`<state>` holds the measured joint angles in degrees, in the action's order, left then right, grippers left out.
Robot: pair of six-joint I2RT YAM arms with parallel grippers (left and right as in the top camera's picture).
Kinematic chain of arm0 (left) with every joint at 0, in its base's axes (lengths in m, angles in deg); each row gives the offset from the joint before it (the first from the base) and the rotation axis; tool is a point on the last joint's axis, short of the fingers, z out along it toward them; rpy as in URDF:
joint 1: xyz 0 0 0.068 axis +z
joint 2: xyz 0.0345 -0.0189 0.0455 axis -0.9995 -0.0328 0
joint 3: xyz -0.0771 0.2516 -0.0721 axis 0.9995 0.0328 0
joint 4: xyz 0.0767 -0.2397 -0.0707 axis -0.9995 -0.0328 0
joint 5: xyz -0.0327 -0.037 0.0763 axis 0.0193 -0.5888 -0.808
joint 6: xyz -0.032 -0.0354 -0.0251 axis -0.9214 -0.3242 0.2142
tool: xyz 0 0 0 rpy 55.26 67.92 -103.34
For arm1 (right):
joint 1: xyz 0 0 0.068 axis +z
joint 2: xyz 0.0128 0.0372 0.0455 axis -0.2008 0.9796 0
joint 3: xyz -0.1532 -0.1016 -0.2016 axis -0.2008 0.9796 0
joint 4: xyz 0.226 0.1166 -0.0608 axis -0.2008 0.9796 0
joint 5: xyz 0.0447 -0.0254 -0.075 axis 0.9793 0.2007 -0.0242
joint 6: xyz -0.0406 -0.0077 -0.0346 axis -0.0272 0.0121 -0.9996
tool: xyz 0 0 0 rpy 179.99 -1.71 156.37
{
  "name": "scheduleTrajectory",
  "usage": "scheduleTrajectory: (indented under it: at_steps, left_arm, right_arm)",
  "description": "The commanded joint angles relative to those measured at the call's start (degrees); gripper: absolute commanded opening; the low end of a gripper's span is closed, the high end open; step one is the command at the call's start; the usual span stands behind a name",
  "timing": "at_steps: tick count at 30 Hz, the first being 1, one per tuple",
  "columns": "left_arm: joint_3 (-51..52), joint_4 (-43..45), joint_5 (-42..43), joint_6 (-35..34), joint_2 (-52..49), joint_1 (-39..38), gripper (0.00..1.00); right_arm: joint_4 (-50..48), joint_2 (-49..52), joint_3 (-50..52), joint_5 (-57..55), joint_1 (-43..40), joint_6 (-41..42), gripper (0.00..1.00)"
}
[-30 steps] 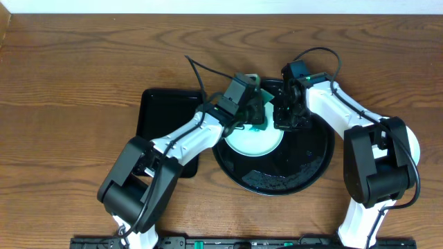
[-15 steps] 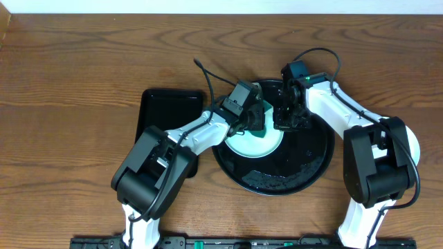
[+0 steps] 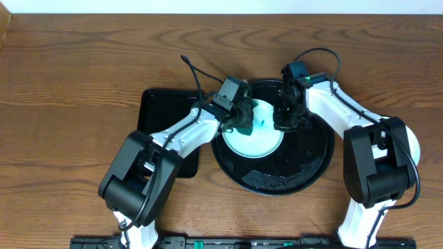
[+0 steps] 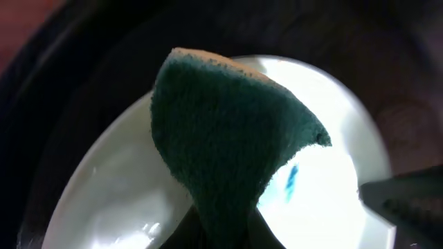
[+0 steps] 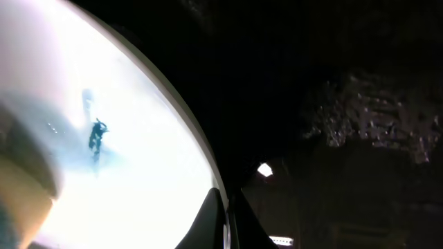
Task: Clean dirty plates on tray and stack at the side
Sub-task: 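Keep scrubbing the mint plate with the left gripper's sponge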
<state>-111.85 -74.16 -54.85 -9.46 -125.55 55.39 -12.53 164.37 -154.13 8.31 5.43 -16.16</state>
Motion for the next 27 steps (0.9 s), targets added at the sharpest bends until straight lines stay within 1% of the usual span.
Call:
scheduleTrajectory:
  at_steps: [1,5,9,13,17,19,27]
  left_arm:
    - [0.2,2.2,1.1,0.5,1.7,-1.8,0.08]
    - [0.2,4.9,0.5,0.3,0.6,-4.4,0.08]
    - [0.2,6.7,-2.8,-3.1,-1.2,-6.2,0.08]
    - [0.2,10.8,-3.3,-3.1,-2.7,-6.6,0.08]
    - [0.2,13.2,-8.7,-3.1,-3.5,-6.5,0.08]
    - [0.2,14.0,-10.0,-3.1,-3.7,-6.5,0.08]
    - [0.2,15.4,-10.1,-3.1,-6.3,-6.5,0.08]
  right_arm:
    - [0.5,-1.1,0.4,-1.3,1.1,0.1,0.01]
    - [0.3,-1.1,0.4,-1.4,2.6,0.2,0.01]
    - [0.5,-1.1,0.4,-1.4,3.3,0.2,0.01]
    - [1.0,-1.1,0.4,-1.4,3.5,0.2,0.01]
    - [1.6,-1.1,0.4,-1.4,3.6,0.2,0.01]
    - [1.6,-1.1,0.4,-1.4,3.7,0.2,0.01]
    - [1.8,-1.1,0.4,-1.3,3.7,0.2,0.01]
